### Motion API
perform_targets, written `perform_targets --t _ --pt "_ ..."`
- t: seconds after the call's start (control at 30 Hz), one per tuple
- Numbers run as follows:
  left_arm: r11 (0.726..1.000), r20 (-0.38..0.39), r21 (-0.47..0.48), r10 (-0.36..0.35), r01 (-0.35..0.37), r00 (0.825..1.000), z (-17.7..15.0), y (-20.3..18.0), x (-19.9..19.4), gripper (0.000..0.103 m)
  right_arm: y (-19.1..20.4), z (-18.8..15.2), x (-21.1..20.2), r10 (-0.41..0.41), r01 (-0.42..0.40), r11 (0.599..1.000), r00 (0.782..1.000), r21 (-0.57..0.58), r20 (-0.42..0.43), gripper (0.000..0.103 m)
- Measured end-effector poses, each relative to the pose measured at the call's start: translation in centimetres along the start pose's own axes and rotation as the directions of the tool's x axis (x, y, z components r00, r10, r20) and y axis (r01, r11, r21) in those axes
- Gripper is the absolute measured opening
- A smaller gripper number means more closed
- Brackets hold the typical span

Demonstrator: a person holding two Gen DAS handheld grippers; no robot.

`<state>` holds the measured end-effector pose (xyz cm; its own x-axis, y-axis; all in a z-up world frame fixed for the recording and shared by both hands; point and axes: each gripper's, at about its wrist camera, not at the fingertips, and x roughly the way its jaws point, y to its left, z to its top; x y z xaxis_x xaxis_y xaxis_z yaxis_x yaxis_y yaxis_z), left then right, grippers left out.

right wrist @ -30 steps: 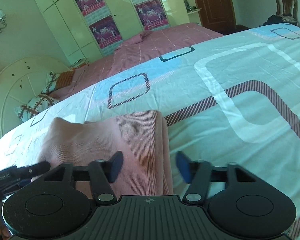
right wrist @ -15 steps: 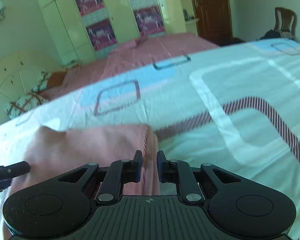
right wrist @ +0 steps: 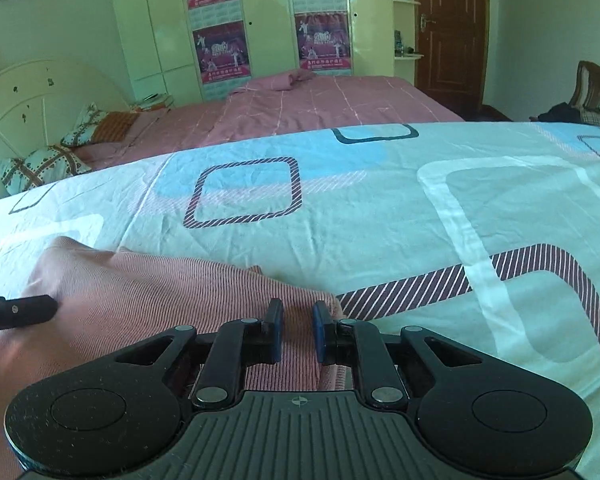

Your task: Fold small clothes

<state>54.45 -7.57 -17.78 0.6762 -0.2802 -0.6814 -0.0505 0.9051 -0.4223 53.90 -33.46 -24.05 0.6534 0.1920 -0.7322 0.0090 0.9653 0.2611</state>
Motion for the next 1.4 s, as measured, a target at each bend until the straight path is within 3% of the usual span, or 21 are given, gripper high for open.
perform_targets --t 0.3,0.43,0.7,0.77,0.83,0.87,1.03,1.13,1.4 --pt "1.000 0.017 0.014 0.027 -0.027 0.999 -0.1 -0.5 -2.0 0.072 -0.1 0.7 -2.9 0.054 -0.054 0.998 0.999 0.045 0.001 0.014" --pt "0.999 0.032 0.040 0.019 -0.020 0.999 -0.7 -0.9 -3.6 0.072 0.6 0.1 -4.5 0.099 -0.099 0.994 0.995 0.055 -0.002 0.014" --pt "0.997 0.008 0.081 0.005 -0.006 1.000 -2.9 -1.5 -6.2 0.073 1.4 -1.6 -6.7 0.114 -0.114 0.993 0.993 0.032 -0.006 0.016" --pt "0.996 0.000 0.094 0.008 -0.008 1.000 -3.6 -1.7 -6.6 0.075 1.2 -2.1 -7.0 0.118 -0.117 0.992 0.993 0.041 -0.015 0.019" --pt "0.994 -0.014 0.107 0.013 -0.011 1.000 -4.3 -1.8 -6.6 0.076 1.1 -2.8 -7.3 0.112 -0.111 0.993 0.993 0.037 -0.024 0.044" --pt "0.993 -0.019 0.115 0.018 -0.015 1.000 -4.6 -1.9 -6.5 0.077 1.0 -3.1 -7.4 0.110 -0.110 0.993 0.994 0.035 -0.023 0.048" --pt "0.995 -0.034 0.097 0.037 -0.034 0.999 -5.2 -1.3 -5.8 0.084 0.5 -4.2 -7.0 0.048 -0.047 0.999 0.997 0.018 -0.064 0.048" --pt "0.992 -0.032 0.121 0.050 -0.046 0.998 -5.2 -1.8 -6.2 0.083 -0.2 -4.6 -7.0 0.024 -0.022 0.999 0.997 0.031 -0.080 0.048" --pt "0.990 -0.033 0.138 0.042 -0.037 0.999 -5.8 -2.4 -7.8 0.080 0.2 -5.4 -11.4 0.074 -0.074 0.997 0.997 -0.006 -0.020 0.048"
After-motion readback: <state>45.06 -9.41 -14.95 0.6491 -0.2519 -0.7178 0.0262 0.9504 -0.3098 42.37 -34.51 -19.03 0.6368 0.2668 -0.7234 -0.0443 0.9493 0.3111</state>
